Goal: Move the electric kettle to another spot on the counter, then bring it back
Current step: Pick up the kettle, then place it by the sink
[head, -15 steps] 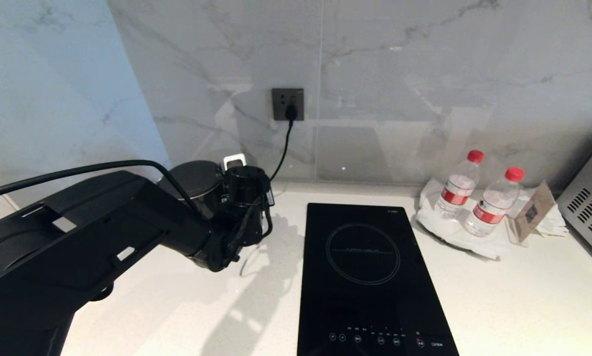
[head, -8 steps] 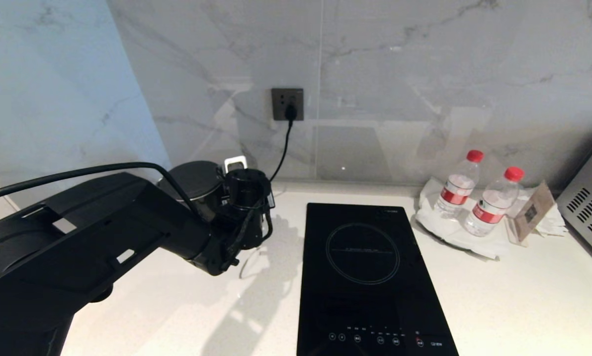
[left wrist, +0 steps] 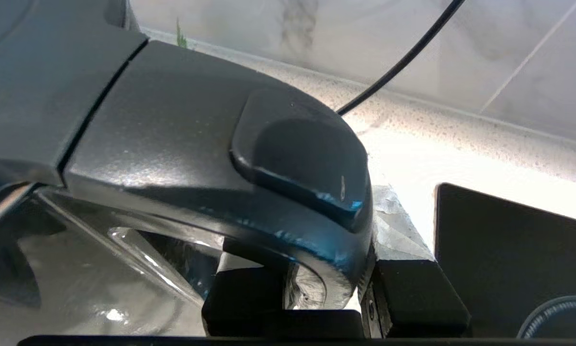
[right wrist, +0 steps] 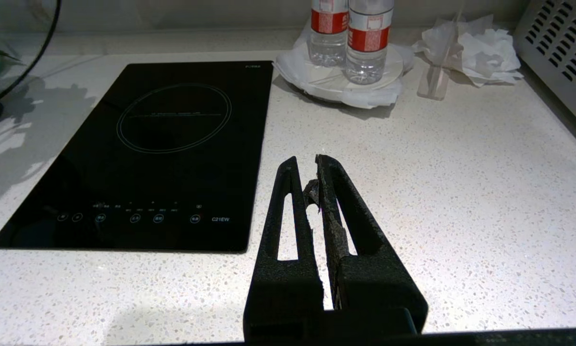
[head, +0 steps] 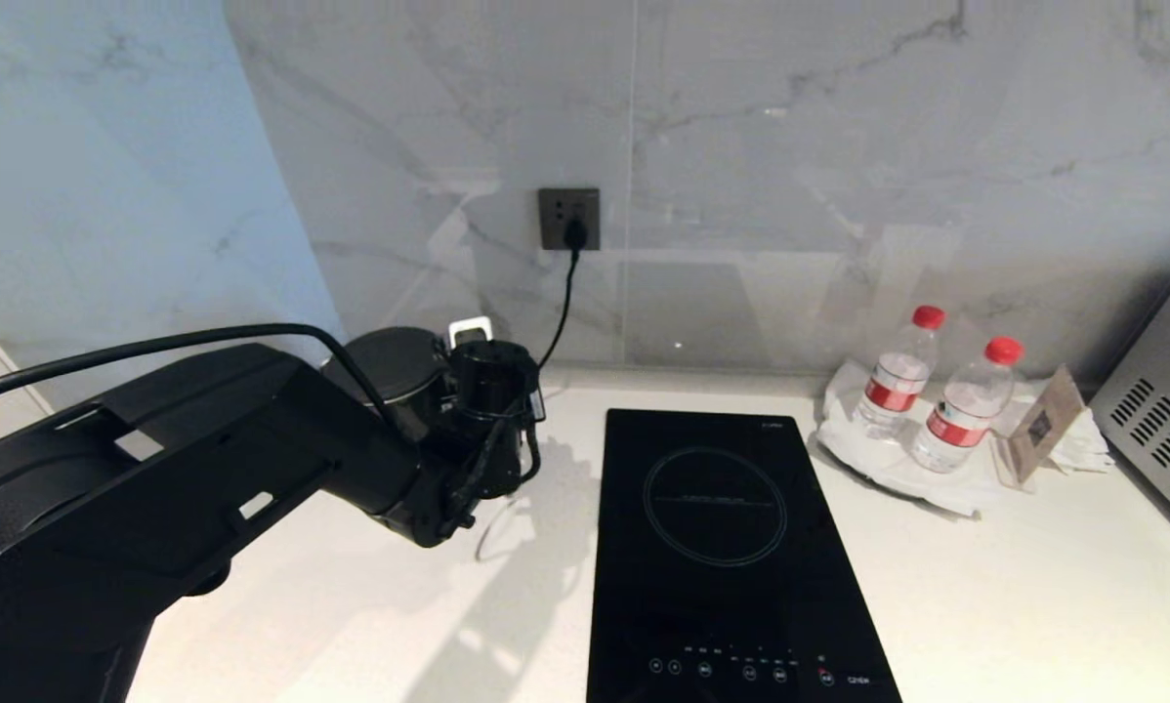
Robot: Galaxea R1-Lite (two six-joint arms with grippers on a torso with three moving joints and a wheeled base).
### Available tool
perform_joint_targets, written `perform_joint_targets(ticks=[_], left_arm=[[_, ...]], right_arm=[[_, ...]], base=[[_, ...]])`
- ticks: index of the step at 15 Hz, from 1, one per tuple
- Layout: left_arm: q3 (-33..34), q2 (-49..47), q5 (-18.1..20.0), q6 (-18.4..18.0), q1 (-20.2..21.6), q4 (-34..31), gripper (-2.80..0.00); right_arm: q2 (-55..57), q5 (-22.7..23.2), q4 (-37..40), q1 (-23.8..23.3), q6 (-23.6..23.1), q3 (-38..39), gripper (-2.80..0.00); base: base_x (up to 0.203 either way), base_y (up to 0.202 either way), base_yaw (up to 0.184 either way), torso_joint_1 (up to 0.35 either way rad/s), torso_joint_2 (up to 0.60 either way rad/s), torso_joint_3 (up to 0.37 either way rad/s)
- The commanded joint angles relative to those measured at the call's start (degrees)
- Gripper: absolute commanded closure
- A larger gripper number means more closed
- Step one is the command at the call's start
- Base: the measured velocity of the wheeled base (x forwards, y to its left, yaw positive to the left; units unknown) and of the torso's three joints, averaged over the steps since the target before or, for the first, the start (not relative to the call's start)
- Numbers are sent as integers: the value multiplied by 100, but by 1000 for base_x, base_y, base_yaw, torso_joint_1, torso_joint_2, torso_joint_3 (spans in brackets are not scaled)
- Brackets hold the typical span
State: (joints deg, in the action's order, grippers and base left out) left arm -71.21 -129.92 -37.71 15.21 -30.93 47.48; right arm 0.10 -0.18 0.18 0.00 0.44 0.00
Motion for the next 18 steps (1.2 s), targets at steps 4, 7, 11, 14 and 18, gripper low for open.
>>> perform_joint_targets(ticks=[4,7,11,14,18], left_arm=[[2,-7,-35,-9,-1,95,0],[-16,-71,-35,-57,1,110,0],[-288,-79,-188,-205,25,87,0],[-100,255,-237,-260,18,83,0],[968,1145,-150,-316,-116,95,0]], right_arm=[[-1,1,-1,0,0,0,0],[-1,1,-1,0,0,0,0],[-1,1,-1,0,1,0,0],[-1,1,-1,0,0,0,0],[-1,1,-1,0,0,0,0]], base=[[0,0,0,2,5,196],[0,0,0,-1,0,76],[0,0,0,1,1,9],[0,0,0,0,0,0],[0,0,0,0,0,0]])
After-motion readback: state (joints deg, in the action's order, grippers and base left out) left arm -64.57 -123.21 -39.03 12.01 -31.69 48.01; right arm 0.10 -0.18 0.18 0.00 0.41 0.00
